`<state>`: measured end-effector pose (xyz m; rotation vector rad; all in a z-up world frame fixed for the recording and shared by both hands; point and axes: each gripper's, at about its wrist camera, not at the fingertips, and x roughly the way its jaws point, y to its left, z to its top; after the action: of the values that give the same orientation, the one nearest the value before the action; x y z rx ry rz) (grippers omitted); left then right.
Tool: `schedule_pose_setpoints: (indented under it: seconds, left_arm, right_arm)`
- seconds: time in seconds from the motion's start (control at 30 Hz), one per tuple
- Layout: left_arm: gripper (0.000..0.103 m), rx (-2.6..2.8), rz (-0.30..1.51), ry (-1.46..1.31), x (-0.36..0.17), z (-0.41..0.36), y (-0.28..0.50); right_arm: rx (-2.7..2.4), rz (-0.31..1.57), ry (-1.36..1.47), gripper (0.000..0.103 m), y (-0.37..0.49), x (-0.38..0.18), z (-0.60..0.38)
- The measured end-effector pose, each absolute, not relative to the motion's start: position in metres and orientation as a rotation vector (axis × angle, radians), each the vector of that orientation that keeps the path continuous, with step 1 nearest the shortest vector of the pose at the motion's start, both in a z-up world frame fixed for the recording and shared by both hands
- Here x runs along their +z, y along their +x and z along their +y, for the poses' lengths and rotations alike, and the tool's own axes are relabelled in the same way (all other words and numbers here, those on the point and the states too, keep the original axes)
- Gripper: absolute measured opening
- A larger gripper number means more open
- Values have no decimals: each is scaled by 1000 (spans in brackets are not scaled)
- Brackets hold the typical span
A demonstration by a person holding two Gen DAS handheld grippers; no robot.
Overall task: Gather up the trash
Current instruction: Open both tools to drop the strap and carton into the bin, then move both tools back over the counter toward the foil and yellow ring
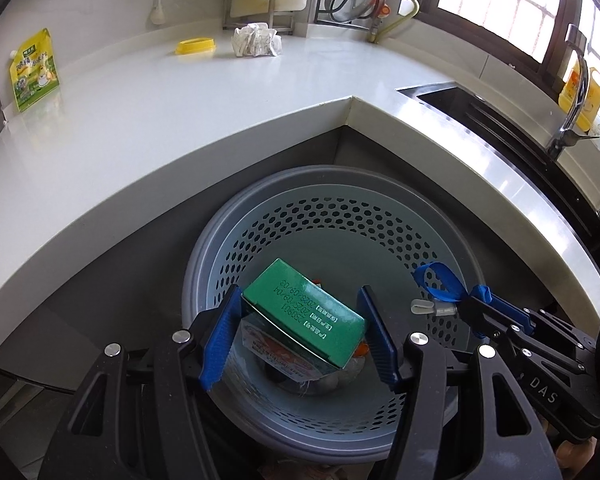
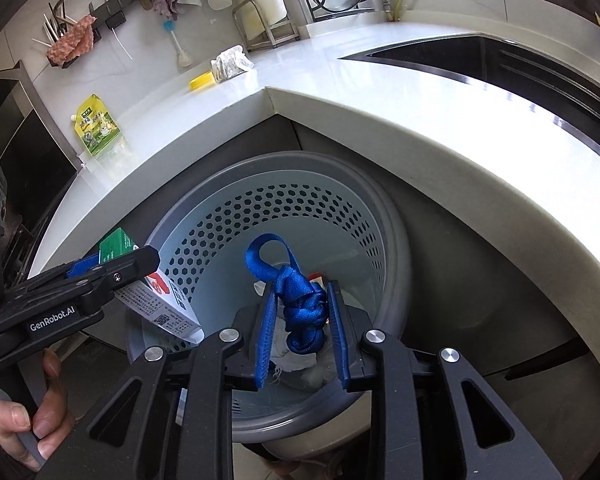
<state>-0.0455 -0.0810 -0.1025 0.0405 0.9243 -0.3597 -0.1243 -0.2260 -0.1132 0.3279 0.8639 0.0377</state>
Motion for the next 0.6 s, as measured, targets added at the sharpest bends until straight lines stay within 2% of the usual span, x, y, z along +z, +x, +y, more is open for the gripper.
schedule_pose_setpoints:
  seconds: [0.03, 0.07, 0.1, 0.17, 0.43, 0.6]
  left_arm:
    - [58, -359, 927, 39, -103, -80, -45]
    - [59, -357, 931, 39, -104, -80, -44]
    - [66, -355, 934, 38, -105, -79, -43]
    - [71, -352, 934, 23, -106, -77, -44]
    - [77, -333, 933, 2, -106, -68, -45]
    - [83, -313, 906, 5, -100, -62, -46]
  right_arm:
    - [36, 862, 328, 32, -125, -113, -226]
    - [34, 857, 329, 40, -125, -112, -226]
    - [32, 849, 330, 46, -126, -111, -227]
    - [31, 846, 327, 47, -127, -110, -227]
    - [35, 854, 334, 48, -126, -111, -227]
    - [44, 840, 330, 53, -127, -107, -225]
